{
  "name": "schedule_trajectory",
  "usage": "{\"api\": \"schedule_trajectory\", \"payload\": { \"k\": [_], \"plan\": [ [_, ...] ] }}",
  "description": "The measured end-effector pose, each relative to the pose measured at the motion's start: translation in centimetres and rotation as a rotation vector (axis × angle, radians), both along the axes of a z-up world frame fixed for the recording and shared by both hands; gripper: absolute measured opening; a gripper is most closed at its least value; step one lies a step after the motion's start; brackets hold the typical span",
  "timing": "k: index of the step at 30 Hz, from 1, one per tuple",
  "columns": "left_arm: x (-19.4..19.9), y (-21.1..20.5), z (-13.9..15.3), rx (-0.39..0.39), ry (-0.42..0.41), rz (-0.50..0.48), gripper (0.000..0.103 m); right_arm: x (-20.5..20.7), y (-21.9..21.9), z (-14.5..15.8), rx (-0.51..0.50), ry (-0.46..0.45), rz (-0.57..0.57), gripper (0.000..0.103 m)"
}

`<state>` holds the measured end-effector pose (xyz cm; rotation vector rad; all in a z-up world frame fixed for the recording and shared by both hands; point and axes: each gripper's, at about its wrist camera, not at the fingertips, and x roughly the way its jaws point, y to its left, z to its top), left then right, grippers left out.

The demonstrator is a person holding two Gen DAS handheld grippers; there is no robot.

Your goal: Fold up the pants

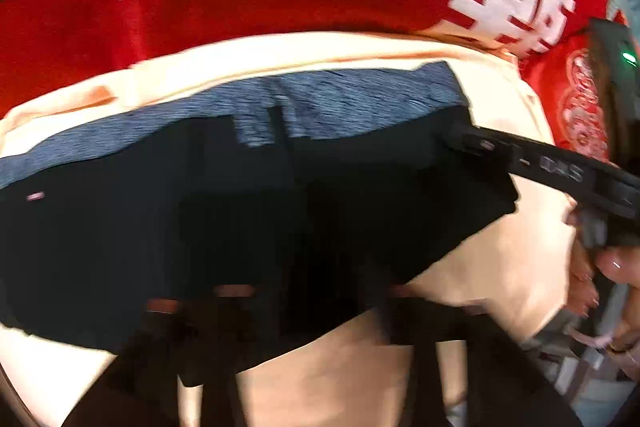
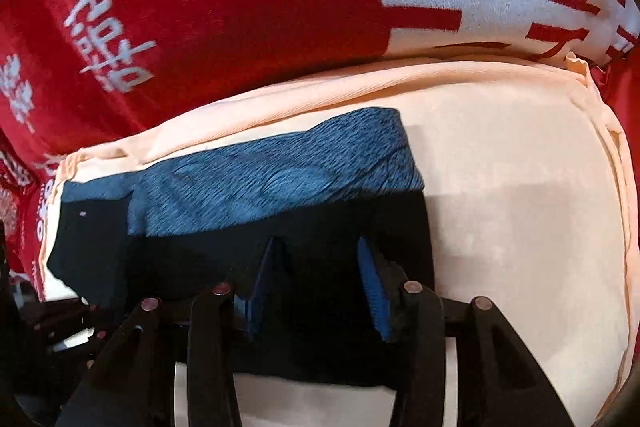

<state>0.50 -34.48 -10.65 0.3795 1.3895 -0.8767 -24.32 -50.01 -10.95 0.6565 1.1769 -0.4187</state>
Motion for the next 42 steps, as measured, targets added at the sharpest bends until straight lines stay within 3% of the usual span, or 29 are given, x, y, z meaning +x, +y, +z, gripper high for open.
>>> {"api": "schedule_trajectory", "payload": {
  "k": [1,7,15,21,23,26,27,34,42],
  "plan": [
    [0.1,0.5,0.3,-0.009,-0.014,0.020,0.072,0.1,0.4,0.3,-0.006,-0.003,0.008,0.047],
    [1.0,3.2,-0.6,0.063,-0.010,0.094,0.072,0.6,4.8,2.3,-0.010,-0.070,0.136,0.048],
    [1.9,7.8,-1.8,0.136,-0.023,0.168,0.072,1.3,12.3,2.6,-0.193,-0.040,0.488,0.058],
    [2.3,9.7,-2.4,0.158,-0.013,0.204,0.072,2.6,15.3,1.6,-0.271,-0.004,0.626,0.061],
    [2.4,10.2,-2.4,0.160,-0.009,0.214,0.072,3.3,15.3,0.8,-0.248,0.019,0.624,0.060],
    [2.5,11.3,-2.5,0.164,-0.006,0.224,0.072,4.4,14.8,0.2,-0.154,0.032,0.574,0.029],
    [2.5,11.6,-2.6,0.167,-0.005,0.228,0.072,4.6,14.6,0.1,-0.144,0.038,0.550,0.025],
    [2.8,13.7,-2.3,0.191,-0.006,0.267,0.072,5.0,12.8,-1.5,-0.004,0.067,0.412,0.024],
    [2.6,14.8,-1.6,0.205,0.003,0.314,0.075,5.6,14.2,-2.0,-0.046,0.118,0.397,0.027]
  ]
}}
